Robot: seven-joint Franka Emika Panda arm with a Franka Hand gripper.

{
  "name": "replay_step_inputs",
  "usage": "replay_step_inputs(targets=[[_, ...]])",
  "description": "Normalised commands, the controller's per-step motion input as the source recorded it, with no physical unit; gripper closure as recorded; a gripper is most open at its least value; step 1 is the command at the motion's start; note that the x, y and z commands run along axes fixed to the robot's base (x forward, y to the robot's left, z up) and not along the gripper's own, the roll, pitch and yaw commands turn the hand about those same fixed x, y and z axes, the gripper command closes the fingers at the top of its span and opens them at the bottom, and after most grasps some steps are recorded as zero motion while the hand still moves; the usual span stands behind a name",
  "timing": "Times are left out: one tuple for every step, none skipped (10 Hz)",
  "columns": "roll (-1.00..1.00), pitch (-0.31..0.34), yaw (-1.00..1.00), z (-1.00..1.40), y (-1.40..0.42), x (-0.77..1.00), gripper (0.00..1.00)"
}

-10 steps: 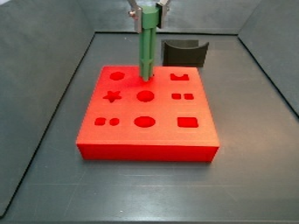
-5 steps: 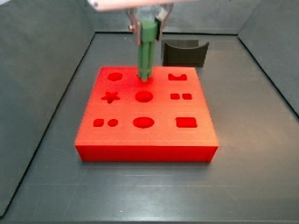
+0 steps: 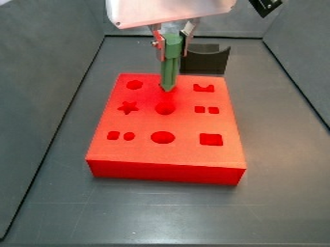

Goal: Insert the 3 prong object.

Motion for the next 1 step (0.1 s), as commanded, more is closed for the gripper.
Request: replay_step_inputs(targets=[[0.0, 0.0, 0.0, 0.0, 0.0, 0.0, 1.0]])
